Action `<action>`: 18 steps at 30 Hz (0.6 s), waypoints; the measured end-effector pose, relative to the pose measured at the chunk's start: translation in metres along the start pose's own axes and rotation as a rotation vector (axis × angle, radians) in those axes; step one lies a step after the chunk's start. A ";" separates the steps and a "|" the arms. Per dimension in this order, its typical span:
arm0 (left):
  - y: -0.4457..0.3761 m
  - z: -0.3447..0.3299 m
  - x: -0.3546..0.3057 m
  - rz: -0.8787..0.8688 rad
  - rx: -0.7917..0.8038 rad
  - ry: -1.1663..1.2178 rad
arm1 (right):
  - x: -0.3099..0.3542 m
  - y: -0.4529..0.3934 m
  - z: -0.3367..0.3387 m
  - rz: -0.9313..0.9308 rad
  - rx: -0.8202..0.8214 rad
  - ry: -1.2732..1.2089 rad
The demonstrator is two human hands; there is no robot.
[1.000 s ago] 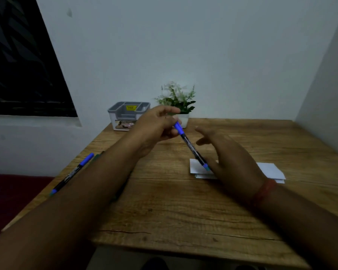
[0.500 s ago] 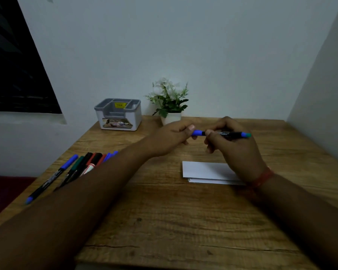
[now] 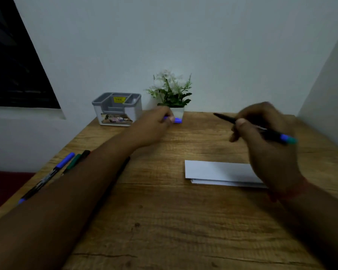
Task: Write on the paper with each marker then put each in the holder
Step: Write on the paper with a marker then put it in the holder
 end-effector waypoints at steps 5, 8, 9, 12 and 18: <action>0.000 -0.045 -0.010 -0.063 0.031 -0.358 | -0.020 0.019 -0.037 -0.132 0.332 0.159; -0.001 -0.051 -0.001 -0.005 0.101 -0.355 | -0.024 0.023 -0.043 -0.136 0.450 0.219; -0.001 -0.052 0.000 0.008 0.116 -0.345 | -0.025 0.024 -0.045 -0.146 0.477 0.228; -0.001 -0.051 0.008 0.069 0.163 -0.394 | -0.031 0.030 -0.051 -0.149 0.571 0.278; 0.009 -0.048 0.024 0.102 0.314 -0.589 | -0.044 0.046 -0.062 -0.112 0.821 0.296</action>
Point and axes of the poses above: each hand's wrist, its own y-axis away from the middle knuckle, its own z-axis out of the back of the hand, x = y × z, the point moved 6 cm from there along -y, towards the middle knuckle, and after that the axes turned 9 degrees about z, right-handed, at the moved point
